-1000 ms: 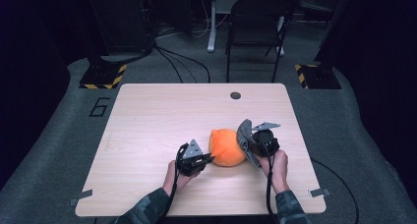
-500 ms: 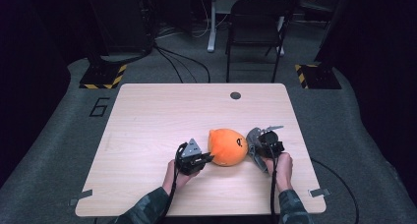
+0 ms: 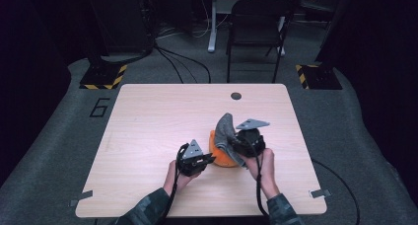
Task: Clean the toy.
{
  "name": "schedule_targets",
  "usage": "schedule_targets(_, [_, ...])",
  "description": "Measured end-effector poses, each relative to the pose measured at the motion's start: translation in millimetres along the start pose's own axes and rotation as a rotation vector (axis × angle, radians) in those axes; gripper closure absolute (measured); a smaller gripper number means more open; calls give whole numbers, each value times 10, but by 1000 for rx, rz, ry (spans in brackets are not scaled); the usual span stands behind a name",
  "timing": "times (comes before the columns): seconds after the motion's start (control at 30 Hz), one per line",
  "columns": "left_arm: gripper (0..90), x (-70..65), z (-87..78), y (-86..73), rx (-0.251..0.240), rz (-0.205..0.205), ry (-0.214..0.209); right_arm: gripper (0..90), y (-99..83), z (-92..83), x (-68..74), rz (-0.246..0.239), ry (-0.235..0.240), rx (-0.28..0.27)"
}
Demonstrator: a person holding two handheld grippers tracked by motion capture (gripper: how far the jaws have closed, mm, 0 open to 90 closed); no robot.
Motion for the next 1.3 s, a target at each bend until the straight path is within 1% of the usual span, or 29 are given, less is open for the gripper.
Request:
schedule_targets(0.03, [832,-4,1,0,4,2,-3,765,-23,70,67,-29,-22,7])
schedule_targets(0.07, [832,-2,6,-6,9,2,-4,765,-54,141,119,-50,-32,22])
schedule_targets(0.1, [832,5,8,-16,12,-2,-3,767,-83,193,137,-71,-39,32])
schedule_targets(0.13, [833,14,9,-19,5,-6,-5,767,-95,217,141,-63,-49,33])
schedule_targets(0.17, [832,17,7,-16,0,-6,-9,767,-94,215,122,-65,-47,35])
schedule_targets(0.23, [832,4,9,-10,-2,-6,-8,767,-85,183,75,-76,-65,31])
schedule_targets(0.27, [833,-2,8,-9,4,1,-10,766,-89,167,50,-67,-65,34])
schedule_targets(0.33, [833,-15,11,-6,1,3,-8,767,-112,134,-17,-55,-83,34])
schedule_targets(0.37, [833,-16,11,-7,3,1,-8,766,-127,117,-59,-45,-85,38])
schedule_targets(0.4, [833,-9,7,-9,8,4,-9,766,-145,102,-104,-31,-97,40])
schedule_targets(0.43, [833,-3,6,-11,7,1,-11,766,-168,89,-155,-24,-112,47])
schedule_targets(0.5, [833,3,9,-13,1,-8,-9,766,-223,80,-277,-9,-125,57])
schedule_targets(0.53, [833,6,9,-12,1,-7,-10,766,-257,80,-330,14,-140,69])
schedule_targets(0.63, [833,8,9,-11,3,-5,-9,766,-360,115,-523,59,-152,97])
schedule_targets(0.67, [832,9,9,-11,4,-5,-9,766,-396,131,-575,78,-159,108])
schedule_targets(0.77, [832,15,11,-11,2,-6,-10,765,-498,196,-710,111,-169,136])
schedule_targets(0.83, [832,23,11,-12,5,-1,-9,766,-556,232,-767,136,-176,162])
schedule_targets(0.93, [831,25,8,-14,3,-12,-8,766,-657,295,-856,145,-201,198])
schedule_targets(0.97, [829,25,7,-15,4,-13,-10,766,-700,320,-878,165,-198,214])
schedule_targets(1.03, [829,28,8,-15,4,-10,-12,765,-783,380,-939,158,-207,242])
schedule_targets(1.1, [828,38,9,-17,1,-15,-12,765,-844,422,-978,170,-208,269])
schedule_targets(1.17, [828,42,8,-18,1,-18,-16,765,-861,429,-1010,177,-205,270])
schedule_targets(1.27, [828,42,8,-18,-2,-18,-17,765,-848,405,-1028,180,-207,262])
schedule_targets(1.3, [827,41,6,-17,-1,-17,-18,765,-857,406,-1025,188,-208,268])
Point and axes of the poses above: each handheld gripper's, and its own axes: z roughly forward along the jaws, y roughly out of its top, x roughly to its left, the point moved 4 cm from there along z, roughly forward along the jaws, and after that the axes turned 6 degrees about -y, right-handed, at the moved point
